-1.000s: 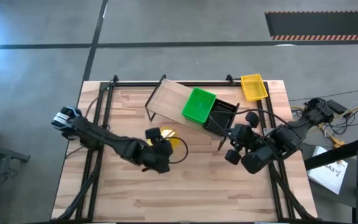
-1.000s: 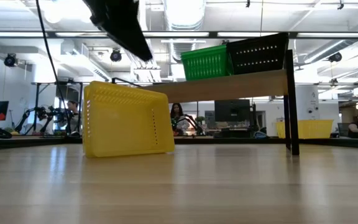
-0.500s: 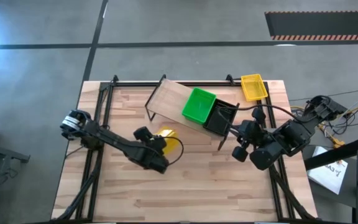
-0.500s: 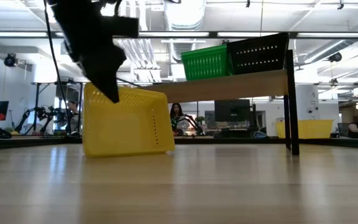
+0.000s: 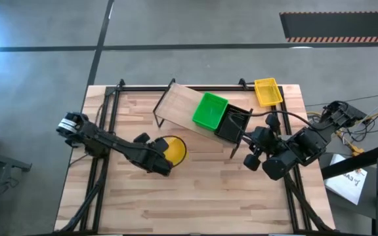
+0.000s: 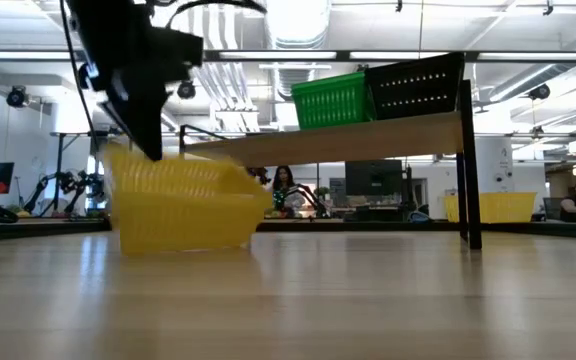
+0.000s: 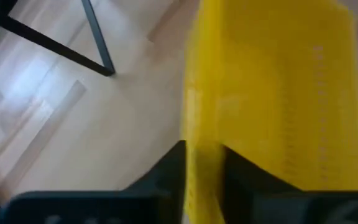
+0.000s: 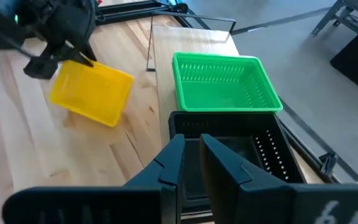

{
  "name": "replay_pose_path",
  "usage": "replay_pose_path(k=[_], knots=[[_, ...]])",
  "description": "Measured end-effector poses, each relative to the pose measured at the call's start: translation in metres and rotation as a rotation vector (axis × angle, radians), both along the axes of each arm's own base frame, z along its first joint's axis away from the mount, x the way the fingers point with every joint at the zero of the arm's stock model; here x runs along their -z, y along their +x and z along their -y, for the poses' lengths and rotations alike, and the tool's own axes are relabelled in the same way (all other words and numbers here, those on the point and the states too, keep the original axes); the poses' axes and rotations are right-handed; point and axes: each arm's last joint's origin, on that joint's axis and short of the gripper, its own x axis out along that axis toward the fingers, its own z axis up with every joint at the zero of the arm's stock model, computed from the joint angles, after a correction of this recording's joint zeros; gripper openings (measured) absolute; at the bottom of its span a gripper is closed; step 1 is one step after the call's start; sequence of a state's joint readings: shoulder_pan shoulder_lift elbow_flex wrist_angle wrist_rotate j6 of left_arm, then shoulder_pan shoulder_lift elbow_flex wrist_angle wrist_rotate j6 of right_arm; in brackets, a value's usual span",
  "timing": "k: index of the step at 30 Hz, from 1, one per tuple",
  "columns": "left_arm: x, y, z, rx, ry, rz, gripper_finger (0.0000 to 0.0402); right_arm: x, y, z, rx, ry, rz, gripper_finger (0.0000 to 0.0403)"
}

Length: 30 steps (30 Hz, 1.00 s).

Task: Stack baskets on shelf by color
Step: Put the stacked yellow bins on the shelf

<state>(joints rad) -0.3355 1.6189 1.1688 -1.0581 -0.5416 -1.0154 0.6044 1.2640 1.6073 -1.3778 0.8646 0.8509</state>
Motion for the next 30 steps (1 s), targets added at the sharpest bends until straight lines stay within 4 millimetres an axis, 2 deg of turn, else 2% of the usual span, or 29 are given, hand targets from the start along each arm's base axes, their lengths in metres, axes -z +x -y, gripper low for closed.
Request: replay_pose_path(k=[3,11,14,16,19,22,26,30], knots=[[-0.016,-0.008,-0.003,-0.003,-0.044,0.051,0.0010,0.000,0.000,0.000,0.008,0.011,0.009,0.0043],[-0.073,-0.046,-0.014,0.015,-0.225,0.251,0.0001,0.000,0.001,0.000,0.017,0.023,0.020,0.0043],[-0.080,-0.062,-0.020,-0.049,-0.265,0.319,0.0001,0.000,0.001,-0.001,0.019,0.025,0.023,0.0043],[-0.072,-0.071,-0.024,-0.089,-0.294,0.324,0.0004,0.000,0.002,-0.001,0.019,0.031,0.032,0.0043],[-0.048,-0.082,-0.029,-0.126,-0.341,0.311,0.0030,-0.001,0.003,-0.002,0.020,0.041,0.048,0.0043],[-0.021,-0.085,-0.033,-0.146,-0.395,0.402,0.0081,-0.001,0.005,-0.003,0.019,0.052,0.066,0.0043],[0.004,-0.081,-0.035,-0.111,-0.445,0.560,0.0159,-0.001,0.006,-0.004,0.020,0.059,0.075,0.0043],[0.029,-0.082,-0.038,-0.126,-0.428,0.527,0.0207,-0.001,0.006,-0.004,0.026,0.069,0.085,0.0043]])
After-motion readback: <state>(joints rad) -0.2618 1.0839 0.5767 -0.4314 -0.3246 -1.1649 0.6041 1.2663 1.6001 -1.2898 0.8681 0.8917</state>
